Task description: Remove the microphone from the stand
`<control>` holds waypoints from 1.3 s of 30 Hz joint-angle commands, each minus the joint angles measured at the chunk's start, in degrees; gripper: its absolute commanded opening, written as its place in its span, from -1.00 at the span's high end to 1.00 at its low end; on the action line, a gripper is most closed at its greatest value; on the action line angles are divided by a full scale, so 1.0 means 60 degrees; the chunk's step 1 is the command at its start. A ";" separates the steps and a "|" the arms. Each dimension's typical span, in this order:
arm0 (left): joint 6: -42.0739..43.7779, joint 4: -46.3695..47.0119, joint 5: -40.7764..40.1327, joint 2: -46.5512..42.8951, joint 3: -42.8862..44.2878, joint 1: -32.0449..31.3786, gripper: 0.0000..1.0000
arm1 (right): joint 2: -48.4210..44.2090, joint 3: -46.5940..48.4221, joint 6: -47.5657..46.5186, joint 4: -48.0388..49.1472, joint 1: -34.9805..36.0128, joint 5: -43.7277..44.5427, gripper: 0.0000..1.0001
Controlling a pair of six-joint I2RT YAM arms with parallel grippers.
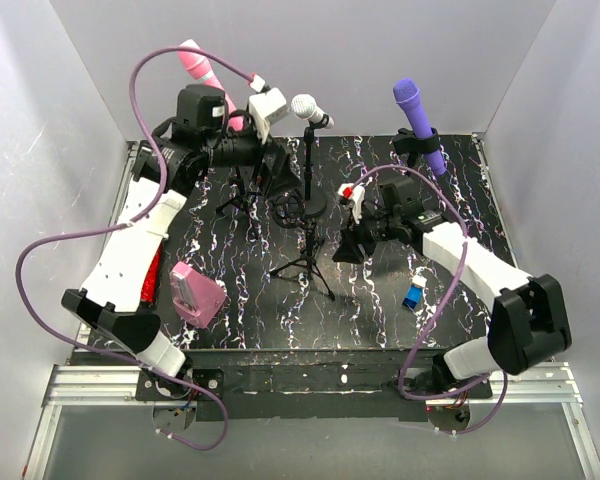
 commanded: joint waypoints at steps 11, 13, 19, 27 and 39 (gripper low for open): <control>-0.0994 -0.0610 -0.2877 -0.1517 -0.2669 -0.0051 -0.96 | -0.0593 0.1558 -0.0017 0.0427 0.0563 0.0037 -0.27; -0.1230 -0.0565 -0.2848 -0.1488 -0.2757 -0.0051 -0.96 | -0.0285 0.1792 -0.0090 0.0427 0.0753 -0.0065 -0.30; -0.1830 -0.0200 -0.3053 -0.1459 -0.3182 -0.0051 -0.96 | 0.0550 0.2349 0.0070 0.0500 0.1149 -0.0169 -0.31; -0.3294 0.0065 -0.2806 -0.1254 -0.3578 0.0051 -0.80 | 0.0917 0.2526 -0.0164 0.0559 0.1325 0.0037 -0.22; -0.3999 -0.0785 0.0492 -0.0946 -0.3475 0.1267 -0.15 | 0.0668 0.2028 -0.0164 0.0954 0.1413 0.0725 -0.17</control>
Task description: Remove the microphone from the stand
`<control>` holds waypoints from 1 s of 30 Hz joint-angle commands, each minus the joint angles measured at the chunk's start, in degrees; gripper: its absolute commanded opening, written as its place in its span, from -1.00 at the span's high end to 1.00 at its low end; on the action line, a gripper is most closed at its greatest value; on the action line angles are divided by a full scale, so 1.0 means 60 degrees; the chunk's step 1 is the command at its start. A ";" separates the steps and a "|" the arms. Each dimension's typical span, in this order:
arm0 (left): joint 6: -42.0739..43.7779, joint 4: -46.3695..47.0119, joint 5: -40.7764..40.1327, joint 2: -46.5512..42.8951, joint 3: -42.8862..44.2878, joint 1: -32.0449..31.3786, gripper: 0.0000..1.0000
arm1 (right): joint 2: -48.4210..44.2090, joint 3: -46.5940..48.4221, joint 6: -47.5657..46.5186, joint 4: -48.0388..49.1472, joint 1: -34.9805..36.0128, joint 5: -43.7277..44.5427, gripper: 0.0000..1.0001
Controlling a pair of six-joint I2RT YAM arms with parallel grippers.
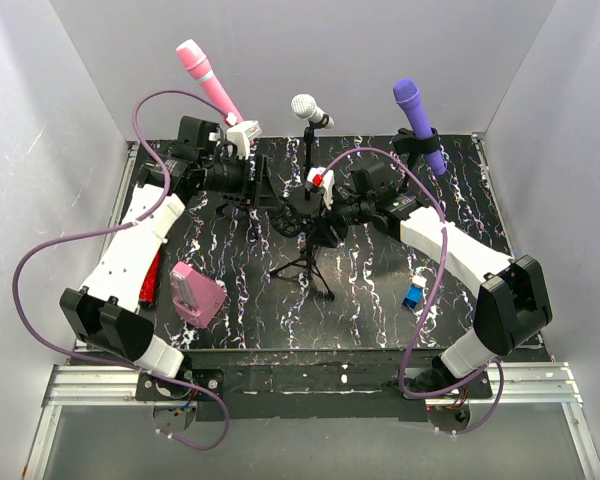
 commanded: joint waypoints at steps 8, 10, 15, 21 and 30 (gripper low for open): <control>-0.0171 -0.0362 0.1573 0.0063 0.0002 0.0320 0.47 | -0.0220 0.0061 0.0022 0.0507 0.0131 0.0325 -0.15; -0.0039 -0.0523 0.1384 0.0137 0.0294 0.0320 0.73 | -0.0205 0.0105 0.0037 0.0434 0.0146 0.0383 -0.15; 0.0283 -0.1050 0.0403 -0.0125 0.0736 0.0305 1.00 | -0.0308 0.0368 -0.0007 0.0097 0.0146 0.0282 -0.19; 0.0240 -0.1372 -0.0549 -0.0946 0.0559 0.0305 1.00 | -0.1229 0.0428 0.0081 -0.0445 0.0146 0.0135 -0.26; 0.0181 -0.1637 -0.1020 -0.1108 0.1029 0.1111 1.00 | -0.2329 0.0208 0.0271 -0.1119 -0.0015 -0.0085 -0.28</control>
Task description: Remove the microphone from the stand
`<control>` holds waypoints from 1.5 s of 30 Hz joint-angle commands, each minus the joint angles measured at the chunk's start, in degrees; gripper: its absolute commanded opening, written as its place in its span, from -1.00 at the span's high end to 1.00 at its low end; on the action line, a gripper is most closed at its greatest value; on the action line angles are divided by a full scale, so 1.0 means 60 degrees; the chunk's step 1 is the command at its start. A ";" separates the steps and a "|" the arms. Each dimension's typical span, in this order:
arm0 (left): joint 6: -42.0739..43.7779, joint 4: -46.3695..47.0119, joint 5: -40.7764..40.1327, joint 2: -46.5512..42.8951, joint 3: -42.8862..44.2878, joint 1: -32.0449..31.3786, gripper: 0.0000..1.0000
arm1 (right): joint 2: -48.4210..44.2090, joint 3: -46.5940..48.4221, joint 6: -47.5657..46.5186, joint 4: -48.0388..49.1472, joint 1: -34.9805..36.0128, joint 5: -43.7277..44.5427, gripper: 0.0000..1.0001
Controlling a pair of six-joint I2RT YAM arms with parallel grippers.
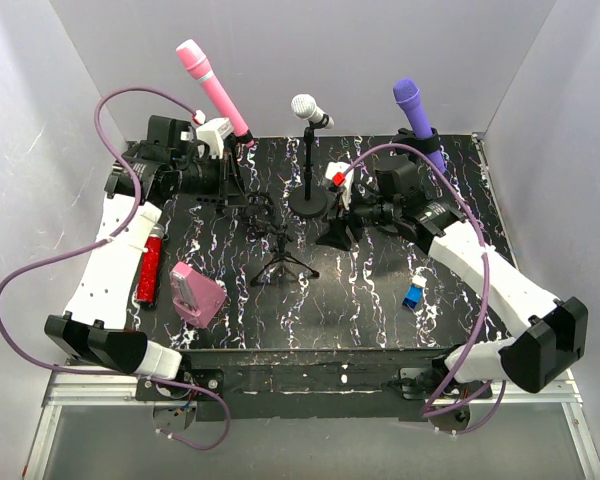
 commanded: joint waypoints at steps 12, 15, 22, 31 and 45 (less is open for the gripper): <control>0.1015 -0.0503 -0.1040 -0.0976 0.0007 0.0621 1.00 | 0.0073 0.0570 0.0148 -0.0209 -0.0220 -0.0121 -0.28; 0.1192 -0.0620 -0.0541 -0.1225 -0.0257 0.0636 1.00 | 0.0219 0.0643 0.0148 -0.0209 -0.0249 -0.0121 -0.28; 0.1309 -0.0679 -0.1199 -0.1738 -0.0551 0.1001 1.00 | 0.0615 0.1024 0.0148 -0.0209 -0.0264 -0.0121 -0.28; 0.1747 -0.0532 -0.2795 -0.1680 -0.0463 0.1397 1.00 | 0.0879 0.1259 0.0148 -0.0209 -0.0264 -0.0121 -0.28; 0.3491 -0.1541 -0.3074 -0.0759 0.0766 0.1397 1.00 | 0.0557 0.0804 0.0514 -0.0633 -0.0279 -0.0458 -0.26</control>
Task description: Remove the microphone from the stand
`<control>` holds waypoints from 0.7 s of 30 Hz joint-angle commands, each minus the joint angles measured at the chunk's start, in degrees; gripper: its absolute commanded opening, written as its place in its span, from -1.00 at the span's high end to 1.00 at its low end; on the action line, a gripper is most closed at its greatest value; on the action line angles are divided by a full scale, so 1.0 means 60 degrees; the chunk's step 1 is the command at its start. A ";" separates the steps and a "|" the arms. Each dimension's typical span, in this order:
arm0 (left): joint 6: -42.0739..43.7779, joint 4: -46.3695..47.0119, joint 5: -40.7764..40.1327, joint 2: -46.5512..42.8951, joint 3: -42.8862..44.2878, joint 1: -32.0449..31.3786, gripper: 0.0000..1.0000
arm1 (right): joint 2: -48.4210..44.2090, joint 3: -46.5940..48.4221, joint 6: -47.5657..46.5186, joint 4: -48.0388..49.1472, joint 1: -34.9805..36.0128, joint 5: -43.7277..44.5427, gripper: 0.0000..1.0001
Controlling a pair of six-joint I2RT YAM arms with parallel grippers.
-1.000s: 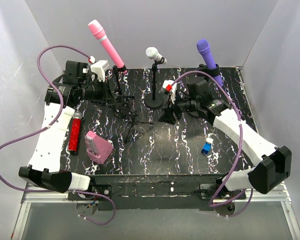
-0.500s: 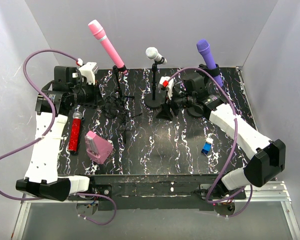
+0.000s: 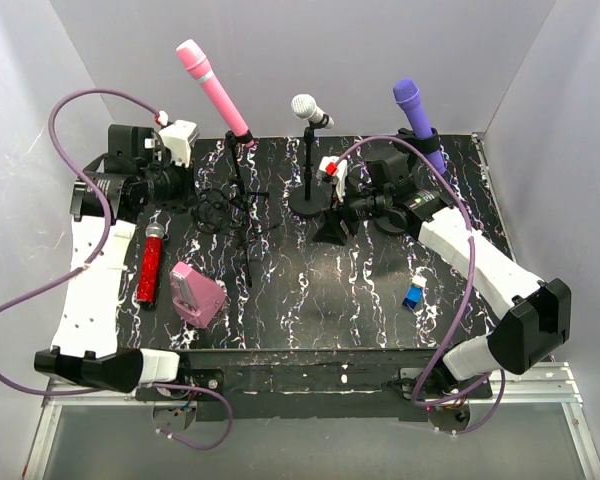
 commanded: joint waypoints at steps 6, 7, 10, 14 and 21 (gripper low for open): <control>0.1537 -0.0771 -0.0814 0.1026 0.1755 0.0046 1.00 | -0.0226 0.0084 0.0153 0.0000 -0.0064 -0.0226 -0.26; 0.1596 -0.0829 -0.0859 0.1100 0.1872 0.0046 1.00 | -0.0240 0.0040 0.0211 0.0073 -0.0064 -0.0226 -0.26; 0.1801 -0.1063 -0.0859 0.1334 0.2107 0.0046 1.00 | -0.0299 -0.0092 0.0343 0.0176 -0.0064 -0.0269 -0.26; 0.2181 -0.1152 -0.1166 0.1525 0.2312 0.0046 1.00 | -0.0372 -0.0180 0.0387 0.0191 -0.0064 -0.0299 -0.26; 0.2768 -0.1590 -0.1021 0.1189 0.2532 0.0119 1.00 | -0.0490 -0.0297 0.0388 0.0147 -0.0078 -0.0196 -0.26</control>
